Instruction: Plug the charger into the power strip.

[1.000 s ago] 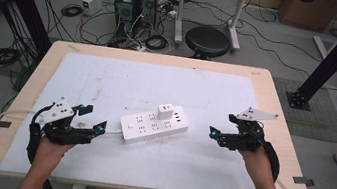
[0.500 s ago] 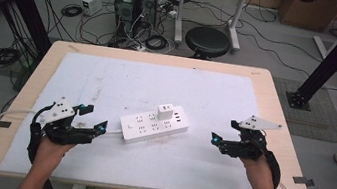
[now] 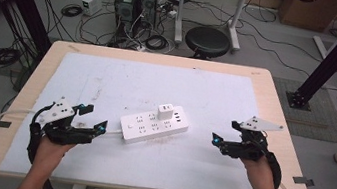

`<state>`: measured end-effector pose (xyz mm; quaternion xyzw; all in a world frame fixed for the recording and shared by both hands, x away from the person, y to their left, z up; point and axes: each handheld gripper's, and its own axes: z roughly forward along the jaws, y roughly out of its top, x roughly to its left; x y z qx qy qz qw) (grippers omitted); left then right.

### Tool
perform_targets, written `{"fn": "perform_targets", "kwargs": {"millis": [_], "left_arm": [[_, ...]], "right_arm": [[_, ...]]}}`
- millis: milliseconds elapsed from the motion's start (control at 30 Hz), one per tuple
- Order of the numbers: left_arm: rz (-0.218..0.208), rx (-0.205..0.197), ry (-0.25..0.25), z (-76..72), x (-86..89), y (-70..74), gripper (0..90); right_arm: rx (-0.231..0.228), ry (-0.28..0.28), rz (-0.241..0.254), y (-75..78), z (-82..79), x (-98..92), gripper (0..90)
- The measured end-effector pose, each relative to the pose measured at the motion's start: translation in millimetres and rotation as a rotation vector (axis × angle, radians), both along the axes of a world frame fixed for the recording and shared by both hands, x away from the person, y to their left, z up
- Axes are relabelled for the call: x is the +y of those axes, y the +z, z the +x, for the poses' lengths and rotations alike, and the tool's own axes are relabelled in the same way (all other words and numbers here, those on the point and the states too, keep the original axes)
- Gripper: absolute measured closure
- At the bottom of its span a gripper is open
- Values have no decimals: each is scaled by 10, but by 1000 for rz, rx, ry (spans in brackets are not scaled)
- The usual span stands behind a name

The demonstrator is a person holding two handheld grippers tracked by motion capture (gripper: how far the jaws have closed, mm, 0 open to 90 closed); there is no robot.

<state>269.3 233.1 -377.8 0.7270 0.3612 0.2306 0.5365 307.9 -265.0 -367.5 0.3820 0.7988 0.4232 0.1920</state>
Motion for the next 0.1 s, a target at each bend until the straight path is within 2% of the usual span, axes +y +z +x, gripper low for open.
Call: {"fn": "perform_targets", "kwargs": {"millis": [100], "left_arm": [[2,1,0,1,6,3,249]], "right_arm": [[3,-2,2,3,-3,2,164]]}}
